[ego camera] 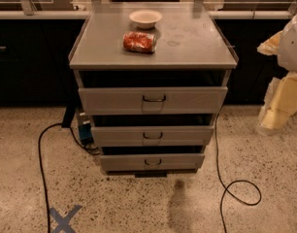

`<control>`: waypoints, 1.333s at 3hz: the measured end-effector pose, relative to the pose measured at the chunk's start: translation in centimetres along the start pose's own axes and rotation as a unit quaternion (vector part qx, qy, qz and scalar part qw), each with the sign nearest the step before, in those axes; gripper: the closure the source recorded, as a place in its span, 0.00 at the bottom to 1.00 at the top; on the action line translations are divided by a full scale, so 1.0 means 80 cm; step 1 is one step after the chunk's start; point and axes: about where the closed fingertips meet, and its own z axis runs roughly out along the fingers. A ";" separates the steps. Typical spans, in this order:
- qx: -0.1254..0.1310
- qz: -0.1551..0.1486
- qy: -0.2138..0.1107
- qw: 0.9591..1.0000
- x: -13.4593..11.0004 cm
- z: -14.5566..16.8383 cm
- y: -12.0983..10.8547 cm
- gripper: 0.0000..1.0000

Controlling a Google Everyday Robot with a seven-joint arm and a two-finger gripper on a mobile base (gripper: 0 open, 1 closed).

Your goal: Open bottom drawer

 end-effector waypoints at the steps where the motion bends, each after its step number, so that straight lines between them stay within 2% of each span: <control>1: -0.016 -0.002 -0.035 0.999 0.002 0.047 0.014 0.00; 2: -0.036 0.000 -0.068 0.997 0.020 0.122 0.034 0.00; 3: -0.059 0.006 -0.078 0.995 0.044 0.206 0.052 0.00; 4: -0.047 0.011 -0.053 0.997 0.057 0.287 0.055 0.00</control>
Offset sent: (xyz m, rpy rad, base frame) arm -0.0003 0.0049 -0.1929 0.2335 0.0678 0.0754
